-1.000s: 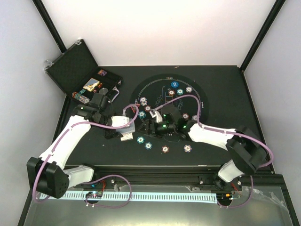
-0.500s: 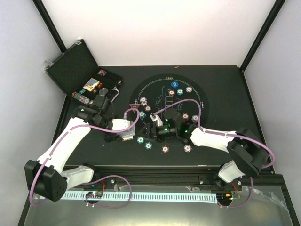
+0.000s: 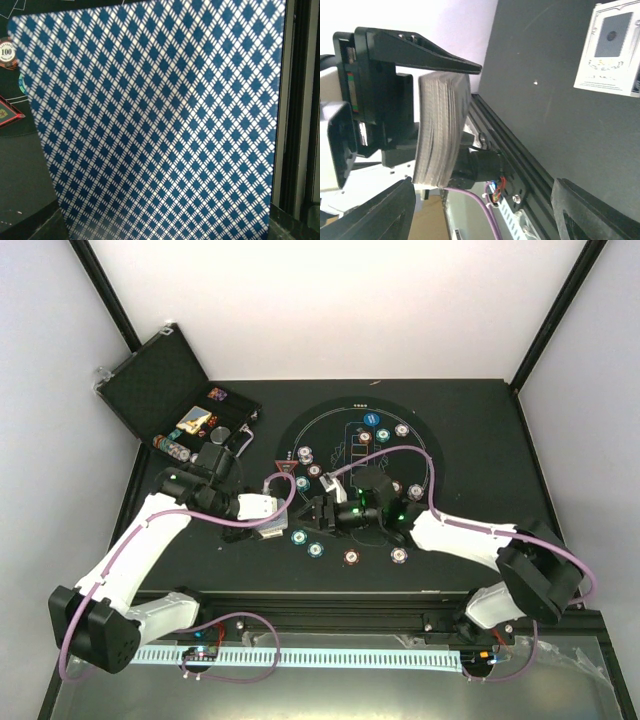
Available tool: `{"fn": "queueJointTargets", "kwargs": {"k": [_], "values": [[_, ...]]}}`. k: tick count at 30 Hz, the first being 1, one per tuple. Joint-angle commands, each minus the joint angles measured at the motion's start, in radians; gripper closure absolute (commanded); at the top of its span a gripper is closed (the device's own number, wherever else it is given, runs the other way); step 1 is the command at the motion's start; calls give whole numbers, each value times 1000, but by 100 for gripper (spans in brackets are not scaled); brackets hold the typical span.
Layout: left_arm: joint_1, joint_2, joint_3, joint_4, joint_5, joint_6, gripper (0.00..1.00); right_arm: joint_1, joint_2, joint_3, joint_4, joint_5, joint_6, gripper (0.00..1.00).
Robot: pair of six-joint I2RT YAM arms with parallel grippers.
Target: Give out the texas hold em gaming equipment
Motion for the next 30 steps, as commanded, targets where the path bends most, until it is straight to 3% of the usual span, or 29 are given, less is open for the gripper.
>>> {"fn": "queueJointTargets", "kwargs": {"k": [1,15,22,23,24,26,27,28,30], "values": [[-11,-24,-7,13,3,11,98,0,50,35,162,-60,75,24],[-34,-29,-20,44,-22,-1,98,48,217,139,308,-97,156,35],[-39,-34,-19,70,-26,-20,97,75,302,177,389,-111,212,64],[-39,-36,-18,74,-26,-26,94,77,310,175,406,-112,223,69],[-39,-35,-17,81,-27,-37,76,79,316,172,424,-113,233,74],[-40,-33,-9,82,-25,-59,27,81,323,164,457,-113,250,83],[-39,-32,-7,83,-19,-69,9,81,326,159,472,-112,259,86],[-39,-32,-6,84,-12,-77,2,80,328,152,488,-111,269,89],[-39,-35,-6,80,10,-82,1,81,329,143,503,-110,280,93]]}}
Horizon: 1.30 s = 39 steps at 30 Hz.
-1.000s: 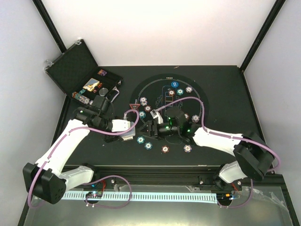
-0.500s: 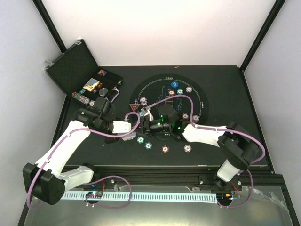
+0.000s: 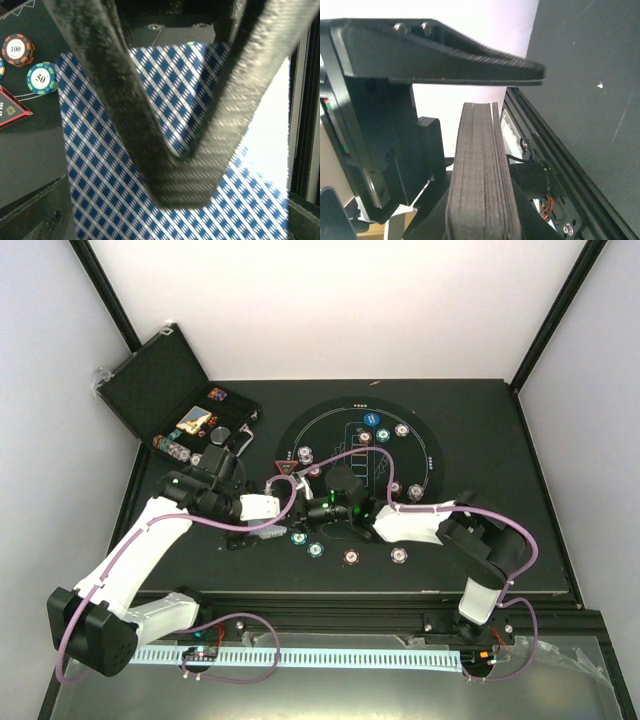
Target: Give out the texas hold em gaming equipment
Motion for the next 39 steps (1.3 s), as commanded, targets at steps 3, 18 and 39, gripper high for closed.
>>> {"fn": "queueJointTargets", "kwargs": {"k": [3,18,39], "values": [[-7,-25,12,38,99,-33,1,17,6,-8,120,-20,37,92],[-11,-54,-17,62,127,-37,12,45,34,6,126,5,49,93],[-11,-141,-75,110,77,-106,69,45,35,9,64,34,30,88]]}}
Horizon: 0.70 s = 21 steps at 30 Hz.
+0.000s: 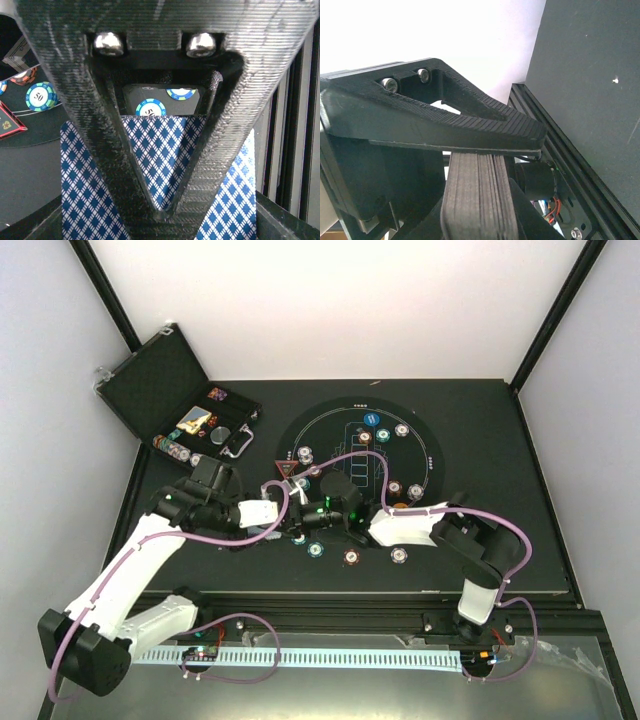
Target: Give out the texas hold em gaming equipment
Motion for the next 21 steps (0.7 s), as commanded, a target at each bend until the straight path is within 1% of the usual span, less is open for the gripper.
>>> {"fn": "queueJointTargets", "kwargs": {"k": [1,2,4,6,7,9,11,13,16,18,21], "values": [[-4,-38,-5,52,-13,-9,72,5,8,13,-18,9,-5,82],[-4,-39,-9,53,-16,-9,77,3,7,17,-24,6,-9,77],[-4,-41,-15,53,-24,-12,82,2,8,30,-48,2,-30,68],[-4,-43,-15,50,-33,-15,86,-2,2,59,-118,-4,-76,55],[-4,-43,-14,51,-38,-16,88,-3,-1,72,-175,-8,-105,47],[-4,-43,-12,51,-47,-17,92,-3,-4,96,-258,-17,-160,39],[-4,-43,-10,51,-51,-16,93,-3,-10,103,-309,-26,-202,33],[-4,-41,-11,50,-52,-14,93,-3,-14,104,-331,-34,-220,30],[-4,-34,-7,49,-48,-18,94,-3,-8,109,-356,-34,-232,30],[-4,-33,-1,44,-42,-20,94,-5,-2,114,-364,-32,-234,32],[-4,-32,5,31,-37,-18,96,-16,3,111,-362,-23,-224,38]]}}
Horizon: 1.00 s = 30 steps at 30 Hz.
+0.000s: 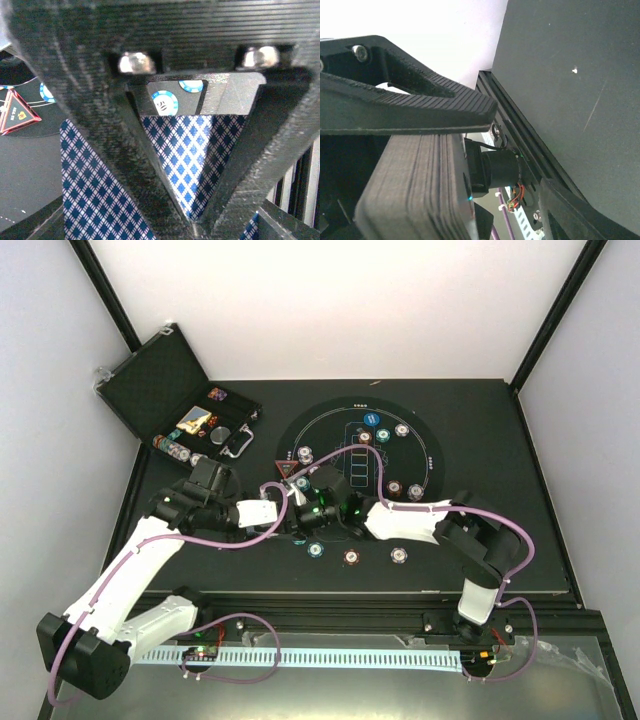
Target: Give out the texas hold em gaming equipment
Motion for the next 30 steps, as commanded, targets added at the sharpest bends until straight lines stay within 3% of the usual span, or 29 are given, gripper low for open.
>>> {"fn": "queueJointTargets", "kwargs": {"k": [1,15,25,30], "values": [[-4,-8,23,1,12,-4,96,-17,2,12,-46,4,-23,39],[-4,-2,23,-5,-13,2,97,-77,-118,-105,-98,39,-59,47],[-4,8,21,6,-7,-16,97,-73,-149,-63,-145,53,-76,47],[-2,19,3,6,-30,-18,97,-73,-195,-61,-194,78,-102,63]]}}
